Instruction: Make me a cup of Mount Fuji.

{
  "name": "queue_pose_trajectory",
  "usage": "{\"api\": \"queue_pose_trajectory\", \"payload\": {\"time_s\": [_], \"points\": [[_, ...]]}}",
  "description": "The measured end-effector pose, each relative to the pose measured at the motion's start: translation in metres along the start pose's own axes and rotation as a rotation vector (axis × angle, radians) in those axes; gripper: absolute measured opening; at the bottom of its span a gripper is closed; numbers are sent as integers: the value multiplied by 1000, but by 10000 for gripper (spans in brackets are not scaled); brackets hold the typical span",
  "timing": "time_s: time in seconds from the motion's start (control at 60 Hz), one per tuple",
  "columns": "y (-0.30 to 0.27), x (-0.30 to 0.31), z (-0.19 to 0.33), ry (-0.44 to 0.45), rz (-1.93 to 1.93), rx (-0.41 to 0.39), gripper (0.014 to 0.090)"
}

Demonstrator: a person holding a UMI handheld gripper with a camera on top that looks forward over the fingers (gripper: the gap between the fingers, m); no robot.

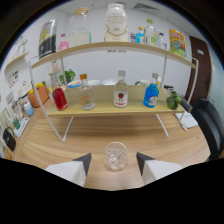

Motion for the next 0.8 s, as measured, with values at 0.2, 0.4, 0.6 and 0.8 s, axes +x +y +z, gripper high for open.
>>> {"api": "queue_pose_trajectory", "payload": {"time_s": [0.2, 0.4, 0.6, 0.8], "points": [[-5, 8, -4, 30, -4, 23, 846], [-10, 11, -14, 47, -33, 76, 847], [-11, -17, -30, -13, -36, 160, 808], [-49, -48, -18, -74, 27, 291, 843]]}}
